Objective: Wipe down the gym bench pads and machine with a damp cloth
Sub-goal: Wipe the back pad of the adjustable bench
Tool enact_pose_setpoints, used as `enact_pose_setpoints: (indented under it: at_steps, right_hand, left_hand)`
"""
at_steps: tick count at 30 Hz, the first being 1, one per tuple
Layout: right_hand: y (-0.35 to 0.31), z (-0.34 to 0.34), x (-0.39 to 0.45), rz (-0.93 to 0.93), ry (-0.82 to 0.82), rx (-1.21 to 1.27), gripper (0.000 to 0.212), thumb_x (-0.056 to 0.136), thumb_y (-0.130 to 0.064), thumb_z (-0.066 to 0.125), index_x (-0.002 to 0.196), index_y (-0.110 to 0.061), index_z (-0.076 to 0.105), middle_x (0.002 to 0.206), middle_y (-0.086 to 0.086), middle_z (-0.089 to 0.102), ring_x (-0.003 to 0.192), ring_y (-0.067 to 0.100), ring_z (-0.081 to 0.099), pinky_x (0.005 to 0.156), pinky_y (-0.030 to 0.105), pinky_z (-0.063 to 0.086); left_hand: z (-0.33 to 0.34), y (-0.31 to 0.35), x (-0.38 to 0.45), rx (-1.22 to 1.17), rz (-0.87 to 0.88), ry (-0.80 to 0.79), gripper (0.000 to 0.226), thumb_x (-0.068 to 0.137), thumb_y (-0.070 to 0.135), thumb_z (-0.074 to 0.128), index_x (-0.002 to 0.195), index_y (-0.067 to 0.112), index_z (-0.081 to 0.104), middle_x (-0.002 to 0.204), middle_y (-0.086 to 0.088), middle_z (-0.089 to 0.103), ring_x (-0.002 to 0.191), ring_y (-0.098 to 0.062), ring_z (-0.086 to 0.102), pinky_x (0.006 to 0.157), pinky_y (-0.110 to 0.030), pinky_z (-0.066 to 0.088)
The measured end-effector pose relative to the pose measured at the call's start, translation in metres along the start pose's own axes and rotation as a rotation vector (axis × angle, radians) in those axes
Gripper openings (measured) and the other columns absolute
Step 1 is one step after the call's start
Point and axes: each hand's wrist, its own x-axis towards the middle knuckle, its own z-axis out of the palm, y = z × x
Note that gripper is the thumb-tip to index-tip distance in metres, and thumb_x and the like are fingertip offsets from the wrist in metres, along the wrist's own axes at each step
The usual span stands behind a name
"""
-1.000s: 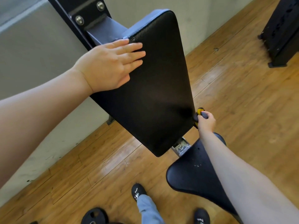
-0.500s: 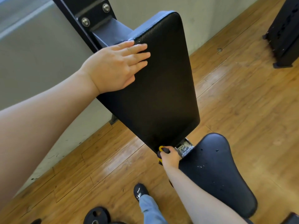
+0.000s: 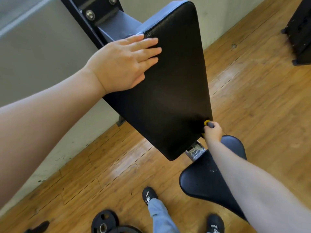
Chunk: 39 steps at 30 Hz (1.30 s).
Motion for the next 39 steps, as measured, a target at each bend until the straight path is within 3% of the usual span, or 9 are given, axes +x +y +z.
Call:
enact_pose_setpoints:
  at_steps: [4,9,12,18,24,29,33,36,39]
  right_hand:
    - [0.037,0.036,-0.051,0.155,-0.001,0.187,0.02,0.091,-0.002,0.049,0.105,-0.015,0.056,0.101,0.007,0.06,0.098,0.027,0.059,0.09,0.044,0.05]
    - [0.057,0.051,-0.096,0.18,-0.139,0.058,0.023,0.09,-0.005,0.056,0.112,-0.01,0.06,0.101,0.006,0.059,0.097,0.025,0.057,0.08,0.033,0.048]
    - [0.05,0.035,-0.088,0.127,-0.205,-0.089,0.016,0.091,-0.008,0.055,0.105,-0.013,0.06,0.096,0.007,0.06,0.095,0.028,0.059,0.081,0.038,0.053]
    - [0.005,-0.024,-0.009,0.062,0.057,0.08,0.015,0.09,-0.007,0.05,0.1,-0.017,0.057,0.104,0.013,0.062,0.093,0.029,0.059,0.081,0.04,0.052]
    - [-0.022,-0.034,0.033,-0.079,-0.008,-0.046,0.025,0.092,-0.007,0.051,0.116,-0.011,0.057,0.105,0.006,0.056,0.099,0.021,0.052,0.088,0.034,0.044]
    - [0.014,-0.002,-0.003,0.005,0.001,-0.079,0.024,0.093,-0.003,0.048,0.115,-0.004,0.058,0.101,0.009,0.057,0.101,0.027,0.055,0.083,0.032,0.042]
    - [0.062,0.035,-0.072,0.151,-0.131,0.048,0.029,0.094,-0.002,0.048,0.12,-0.01,0.055,0.109,0.007,0.057,0.102,0.024,0.055,0.089,0.036,0.047]
    - [0.091,0.056,-0.113,0.188,-0.313,-0.07,0.029,0.09,-0.007,0.057,0.118,-0.011,0.056,0.116,0.012,0.06,0.105,0.028,0.058,0.093,0.041,0.049]
    - [0.093,0.066,-0.124,0.165,-0.519,-0.219,0.034,0.091,-0.011,0.057,0.125,-0.011,0.053,0.12,0.006,0.055,0.114,0.025,0.053,0.094,0.032,0.045]
  left_hand:
    - [0.0,0.0,0.0,0.016,0.0,-0.005,0.046,0.092,0.019,0.033,0.124,-0.004,0.057,0.131,-0.022,0.055,0.13,-0.036,0.044,0.11,-0.048,0.029]
    - [-0.001,0.001,0.001,0.01,-0.009,0.012,0.038,0.092,0.013,0.043,0.122,-0.005,0.058,0.13,-0.022,0.055,0.129,-0.037,0.045,0.11,-0.049,0.03]
    - [-0.002,0.002,0.002,0.008,-0.011,0.01,0.038,0.088,0.011,0.05,0.121,-0.005,0.059,0.129,-0.023,0.056,0.128,-0.038,0.046,0.109,-0.051,0.031]
    - [-0.002,0.002,0.001,0.028,-0.009,0.007,0.042,0.093,0.017,0.036,0.122,-0.004,0.059,0.13,-0.022,0.056,0.129,-0.036,0.045,0.11,-0.048,0.03]
    - [0.001,0.001,-0.001,0.029,-0.006,0.004,0.043,0.092,0.017,0.036,0.123,-0.004,0.058,0.131,-0.021,0.056,0.13,-0.035,0.045,0.111,-0.047,0.03]
    - [0.002,-0.001,-0.001,0.03,0.007,0.008,0.043,0.093,0.016,0.035,0.125,-0.004,0.056,0.132,-0.021,0.054,0.131,-0.035,0.043,0.111,-0.046,0.027]
    - [0.001,0.0,0.0,0.035,0.002,0.007,0.044,0.093,0.017,0.033,0.125,-0.005,0.056,0.133,-0.022,0.054,0.131,-0.036,0.043,0.111,-0.047,0.028]
    - [0.001,0.001,0.0,0.034,0.002,0.011,0.045,0.093,0.017,0.033,0.124,-0.005,0.056,0.132,-0.022,0.054,0.13,-0.037,0.043,0.111,-0.047,0.028]
    - [-0.001,0.001,0.001,0.026,0.002,0.006,0.042,0.092,0.015,0.038,0.124,-0.005,0.056,0.132,-0.022,0.054,0.131,-0.037,0.043,0.111,-0.048,0.029]
